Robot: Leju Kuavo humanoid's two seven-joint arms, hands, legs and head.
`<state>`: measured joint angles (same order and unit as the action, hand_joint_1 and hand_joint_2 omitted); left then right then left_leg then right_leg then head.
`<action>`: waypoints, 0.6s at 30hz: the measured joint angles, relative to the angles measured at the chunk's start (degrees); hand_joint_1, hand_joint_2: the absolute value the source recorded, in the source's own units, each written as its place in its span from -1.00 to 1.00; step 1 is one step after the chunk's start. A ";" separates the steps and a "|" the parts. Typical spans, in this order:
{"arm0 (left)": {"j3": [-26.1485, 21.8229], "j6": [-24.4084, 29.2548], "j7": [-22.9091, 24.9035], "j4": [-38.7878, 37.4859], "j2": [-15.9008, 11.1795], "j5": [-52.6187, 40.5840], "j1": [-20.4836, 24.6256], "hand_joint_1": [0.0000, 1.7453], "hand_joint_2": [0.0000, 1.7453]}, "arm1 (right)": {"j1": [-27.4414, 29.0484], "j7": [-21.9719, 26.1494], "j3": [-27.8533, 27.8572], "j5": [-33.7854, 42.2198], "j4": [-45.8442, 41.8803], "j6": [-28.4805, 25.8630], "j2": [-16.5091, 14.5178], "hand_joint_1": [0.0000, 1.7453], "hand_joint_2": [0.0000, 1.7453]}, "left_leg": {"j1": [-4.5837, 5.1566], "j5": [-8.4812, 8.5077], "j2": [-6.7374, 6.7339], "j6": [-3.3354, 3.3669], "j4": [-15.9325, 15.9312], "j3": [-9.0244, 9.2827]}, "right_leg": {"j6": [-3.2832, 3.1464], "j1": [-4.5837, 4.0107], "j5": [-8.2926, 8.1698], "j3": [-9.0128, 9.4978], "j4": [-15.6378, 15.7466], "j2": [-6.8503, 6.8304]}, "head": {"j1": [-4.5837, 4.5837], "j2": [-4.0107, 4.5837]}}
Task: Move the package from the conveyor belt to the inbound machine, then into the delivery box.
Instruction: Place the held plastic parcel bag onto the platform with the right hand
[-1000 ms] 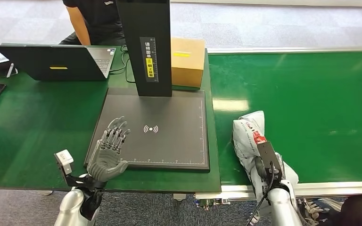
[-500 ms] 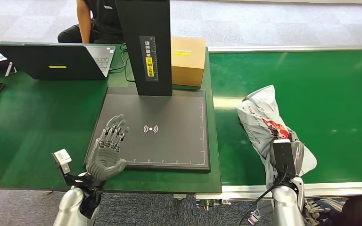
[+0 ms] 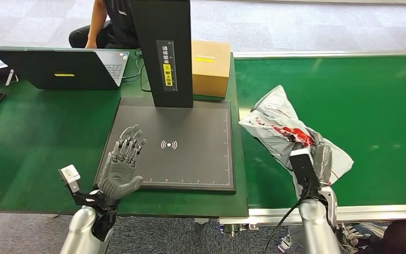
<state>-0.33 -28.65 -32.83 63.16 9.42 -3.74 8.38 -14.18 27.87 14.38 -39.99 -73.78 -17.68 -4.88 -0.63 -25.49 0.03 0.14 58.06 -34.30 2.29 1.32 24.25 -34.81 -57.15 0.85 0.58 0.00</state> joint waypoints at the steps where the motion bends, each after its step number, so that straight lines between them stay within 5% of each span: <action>1: 0.06 0.01 -0.22 -0.23 0.00 0.03 0.20 -1.00 1.00 | -0.61 -0.29 -1.04 -1.73 0.28 -0.24 0.32 1.00 1.00 | 0.00 0.01 0.00 0.00 0.00 -0.01 | 0.00 0.00 0.00 -0.01 0.00 0.00 | 0.00 0.00; 9: 0.13 1.01 -3.11 -1.19 -0.02 1.21 0.79 -1.00 1.00 | -4.47 -1.01 -10.69 -10.80 2.20 -1.40 2.37 1.00 1.00 | 0.00 0.03 0.00 0.00 0.00 -0.07 | 0.00 0.00 0.00 -0.07 -0.05 0.00 | 0.00 0.00; 18: 0.20 1.76 -4.75 -1.33 -0.15 2.63 1.64 -1.00 1.00 | -9.49 2.05 -25.50 -11.94 3.45 0.02 4.09 1.00 1.00 | -0.01 0.06 -0.01 -0.05 0.00 -0.09 | -0.01 0.00 0.00 -0.11 -0.08 0.01 | 0.00 0.00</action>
<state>-0.13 -26.88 -37.58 61.83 9.27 -1.11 10.02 -23.67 29.92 -11.12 -51.93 -70.34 -17.66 -0.79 -0.63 -25.43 0.02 0.09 58.06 -34.40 2.28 1.32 24.25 -34.92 -57.23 0.85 0.58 0.00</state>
